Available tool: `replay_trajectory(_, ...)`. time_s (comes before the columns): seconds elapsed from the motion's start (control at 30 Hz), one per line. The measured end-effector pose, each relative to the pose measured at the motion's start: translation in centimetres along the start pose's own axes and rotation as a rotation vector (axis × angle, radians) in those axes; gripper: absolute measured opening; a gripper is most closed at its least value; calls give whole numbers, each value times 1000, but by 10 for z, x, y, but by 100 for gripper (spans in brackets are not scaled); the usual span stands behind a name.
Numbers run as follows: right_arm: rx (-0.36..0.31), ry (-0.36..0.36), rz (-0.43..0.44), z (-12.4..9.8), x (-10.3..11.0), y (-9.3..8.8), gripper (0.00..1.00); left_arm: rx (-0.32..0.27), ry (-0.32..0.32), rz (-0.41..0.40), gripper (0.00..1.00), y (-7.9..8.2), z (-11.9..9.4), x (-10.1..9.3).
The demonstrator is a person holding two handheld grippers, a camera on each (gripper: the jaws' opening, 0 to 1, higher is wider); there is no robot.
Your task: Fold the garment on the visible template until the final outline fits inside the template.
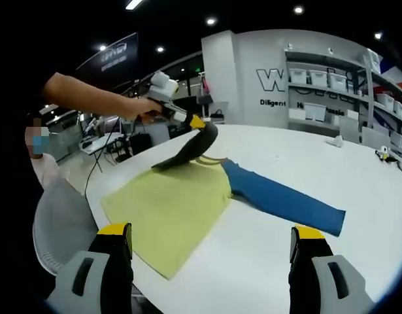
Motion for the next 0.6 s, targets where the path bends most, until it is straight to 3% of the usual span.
replay_trajectory(0.5,-14,-36,64,-12,0,-14,100,104,-50,13,0,-49,53,-51)
replay_trajectory(0.6,-10,-46,73,-15,0,-18,100,103,-61,-40,2,-54,59,-56)
Point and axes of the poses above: the point that each gripper's makers call its tool centre point, and the gripper's own axes: z roughly forward along the fingers, x roughly to its left, y roughly out of its top, the point moved 2 cm from there along -z, roughly backward along the fingers, and after that the axes turned 2 degrees about y, right-handed, at the moved point
